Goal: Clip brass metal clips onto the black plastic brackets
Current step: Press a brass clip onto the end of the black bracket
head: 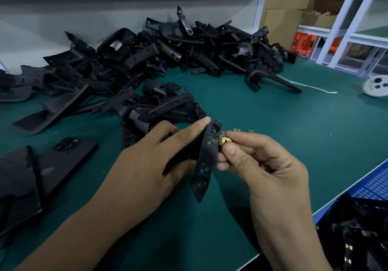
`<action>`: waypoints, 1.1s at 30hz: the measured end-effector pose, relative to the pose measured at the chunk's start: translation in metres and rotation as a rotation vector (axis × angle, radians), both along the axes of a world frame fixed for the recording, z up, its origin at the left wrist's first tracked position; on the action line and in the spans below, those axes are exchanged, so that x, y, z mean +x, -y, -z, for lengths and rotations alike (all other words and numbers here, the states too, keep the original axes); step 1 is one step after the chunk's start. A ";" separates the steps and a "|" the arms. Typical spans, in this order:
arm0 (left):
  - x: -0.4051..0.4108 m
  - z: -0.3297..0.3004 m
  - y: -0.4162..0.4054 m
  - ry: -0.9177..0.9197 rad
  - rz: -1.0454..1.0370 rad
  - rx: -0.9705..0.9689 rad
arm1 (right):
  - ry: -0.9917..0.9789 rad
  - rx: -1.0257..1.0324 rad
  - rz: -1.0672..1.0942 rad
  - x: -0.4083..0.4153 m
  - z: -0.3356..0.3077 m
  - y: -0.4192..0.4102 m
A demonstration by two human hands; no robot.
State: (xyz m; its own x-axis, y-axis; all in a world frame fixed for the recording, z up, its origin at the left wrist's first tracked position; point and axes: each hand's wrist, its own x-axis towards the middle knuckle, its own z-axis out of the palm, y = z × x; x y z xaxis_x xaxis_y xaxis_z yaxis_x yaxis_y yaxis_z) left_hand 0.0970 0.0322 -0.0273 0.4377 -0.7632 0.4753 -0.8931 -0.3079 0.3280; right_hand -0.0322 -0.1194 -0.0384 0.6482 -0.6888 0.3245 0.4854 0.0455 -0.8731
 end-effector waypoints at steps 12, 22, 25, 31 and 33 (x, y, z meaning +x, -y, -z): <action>-0.008 -0.004 0.002 0.052 -0.023 0.067 | -0.146 0.039 0.022 -0.001 -0.005 -0.001; -0.006 -0.004 -0.001 0.038 -0.013 0.122 | -0.210 0.038 -0.063 -0.002 -0.009 -0.003; -0.009 -0.004 0.001 0.035 0.003 0.103 | -0.184 0.038 -0.051 -0.002 -0.009 -0.006; -0.006 -0.004 0.000 0.013 -0.028 0.034 | -0.174 0.072 -0.008 -0.003 -0.010 -0.005; -0.005 -0.004 -0.001 0.016 -0.025 0.045 | -0.178 0.070 -0.013 -0.003 -0.010 -0.004</action>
